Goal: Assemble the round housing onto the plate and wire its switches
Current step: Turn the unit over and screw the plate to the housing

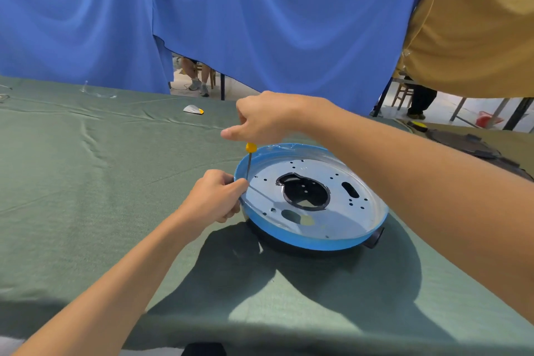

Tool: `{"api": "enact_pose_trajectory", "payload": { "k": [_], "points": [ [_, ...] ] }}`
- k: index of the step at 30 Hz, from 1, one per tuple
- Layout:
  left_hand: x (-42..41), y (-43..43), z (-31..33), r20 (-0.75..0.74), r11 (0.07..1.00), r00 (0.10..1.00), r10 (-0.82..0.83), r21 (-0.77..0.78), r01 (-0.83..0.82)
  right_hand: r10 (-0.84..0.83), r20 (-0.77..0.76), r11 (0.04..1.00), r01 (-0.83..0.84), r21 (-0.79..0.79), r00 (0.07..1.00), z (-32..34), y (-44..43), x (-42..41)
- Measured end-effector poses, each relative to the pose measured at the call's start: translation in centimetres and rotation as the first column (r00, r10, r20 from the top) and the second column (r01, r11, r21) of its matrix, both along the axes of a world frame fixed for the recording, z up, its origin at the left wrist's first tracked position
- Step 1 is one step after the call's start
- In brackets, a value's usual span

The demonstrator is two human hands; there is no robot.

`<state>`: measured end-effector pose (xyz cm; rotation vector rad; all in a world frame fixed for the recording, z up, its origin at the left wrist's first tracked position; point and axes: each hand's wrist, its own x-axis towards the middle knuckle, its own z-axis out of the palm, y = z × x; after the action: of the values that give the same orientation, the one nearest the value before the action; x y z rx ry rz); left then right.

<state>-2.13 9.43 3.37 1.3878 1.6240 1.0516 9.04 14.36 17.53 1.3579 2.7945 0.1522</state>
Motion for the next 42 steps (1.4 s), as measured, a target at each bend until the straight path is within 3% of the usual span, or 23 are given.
{"api": "enact_pose_trajectory", "payload": {
  "k": [3, 14, 17, 21, 26, 31, 34, 36, 38, 42],
  "points": [
    [0.1, -0.3, 0.0, 0.098, 1.000, 0.995, 0.008, 0.005, -0.008, 0.051, -0.034, 0.990, -0.055, -0.132, 0.998, 0.8, -0.5, 0.3],
    [1.8, -0.5, -1.0, -0.116, 0.961, 0.972, 0.206, 0.210, -0.178, 0.129, -0.064, 0.986, -0.121, 0.116, 0.990, -0.8, 0.5, 0.2],
    [1.5, -0.3, -1.0, -0.095, 0.966, 0.979, 0.180, 0.205, -0.158, 0.061, -0.062, 0.996, -0.058, 0.063, 0.996, -0.9, 0.8, 0.1],
    [0.6, 0.0, -1.7, -0.031, 0.961, 0.983, 0.180, 0.220, -0.169, 0.012, -0.107, 0.979, -0.033, -0.203, 0.994, 0.5, 0.3, 0.5],
    [-0.7, 1.3, -2.7, 0.209, 0.968, 0.966, 0.153, 0.165, -0.189, 0.101, -0.102, 0.995, -0.103, -0.014, 0.990, 0.0, 0.1, 0.7],
    [-0.2, 1.5, -3.7, 0.159, 0.945, 0.982, 0.103, 0.292, -0.146, 0.027, -0.072, 0.999, -0.023, 0.048, 0.997, -0.6, 0.6, 0.3],
    [-0.1, 1.2, -4.0, 0.129, 0.931, 0.989, 0.074, 0.345, -0.115, -0.013, -0.034, 0.996, 0.010, -0.088, 0.999, 0.5, 0.2, 0.4],
    [-0.2, 1.2, -3.9, 0.140, 0.939, 0.988, 0.059, 0.329, -0.102, 0.048, -0.067, 0.988, -0.058, -0.146, 0.997, 1.0, 0.0, 0.5],
    [-0.2, 1.2, -3.9, 0.139, 0.948, 0.989, 0.043, 0.307, -0.084, 0.112, -0.054, 0.989, -0.116, -0.090, 0.992, 0.9, -0.2, 0.3],
    [-0.3, 1.3, -4.2, 0.141, 0.949, 0.989, 0.032, 0.305, -0.074, 0.172, 0.084, 0.985, -0.169, -0.043, 0.982, 1.4, -0.5, -0.8]
  ]
}}
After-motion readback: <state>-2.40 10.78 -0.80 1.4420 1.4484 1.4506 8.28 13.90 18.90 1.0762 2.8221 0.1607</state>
